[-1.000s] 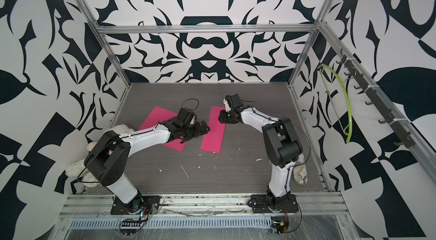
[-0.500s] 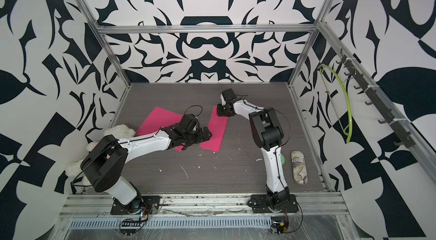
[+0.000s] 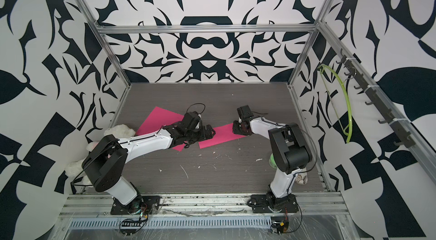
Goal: Fold the rectangular paper in half along the long edge
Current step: Adjust the paper at the center of the board.
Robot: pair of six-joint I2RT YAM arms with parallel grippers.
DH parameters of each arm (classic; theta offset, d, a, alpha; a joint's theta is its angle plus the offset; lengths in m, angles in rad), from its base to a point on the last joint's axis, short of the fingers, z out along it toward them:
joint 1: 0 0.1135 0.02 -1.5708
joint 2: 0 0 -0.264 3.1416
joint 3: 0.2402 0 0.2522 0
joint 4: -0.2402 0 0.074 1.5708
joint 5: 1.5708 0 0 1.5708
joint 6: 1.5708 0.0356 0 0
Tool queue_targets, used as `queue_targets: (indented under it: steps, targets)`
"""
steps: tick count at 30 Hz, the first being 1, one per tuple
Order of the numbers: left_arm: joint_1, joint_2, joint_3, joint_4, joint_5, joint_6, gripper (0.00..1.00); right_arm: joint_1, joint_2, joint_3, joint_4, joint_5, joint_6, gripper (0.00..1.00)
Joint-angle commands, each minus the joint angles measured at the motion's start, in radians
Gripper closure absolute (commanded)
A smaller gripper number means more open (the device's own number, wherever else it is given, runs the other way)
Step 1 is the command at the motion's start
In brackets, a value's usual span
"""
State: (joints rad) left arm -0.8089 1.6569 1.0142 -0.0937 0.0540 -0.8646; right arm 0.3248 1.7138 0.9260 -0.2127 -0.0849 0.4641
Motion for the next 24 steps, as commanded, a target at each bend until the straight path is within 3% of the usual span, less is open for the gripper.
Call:
queue_targets:
  steps: [1, 7, 10, 19, 24]
  targets:
    - [-0.042, 0.058, 0.075, -0.028, 0.038, 0.031, 0.12, 0.008, -0.071, -0.027, 0.06, -0.012, 0.021, 0.63]
    - [-0.052, 0.15, 0.084, -0.026, 0.063, 0.03, 0.45, 0.009, -0.154, -0.018, 0.044, -0.051, -0.027, 0.63]
    - [-0.048, 0.172, 0.064, -0.017, 0.054, 0.028, 0.54, 0.017, -0.195, -0.018, 0.034, -0.092, -0.027, 0.63]
    - [-0.021, 0.224, 0.021, -0.014, 0.029, 0.004, 0.66, 0.119, -0.185, 0.012, -0.009, -0.182, -0.013, 0.62]
    - [-0.006, 0.231, -0.009, -0.009, 0.03, -0.019, 0.72, 0.2, -0.13, 0.015, 0.032, -0.222, 0.043, 0.72]
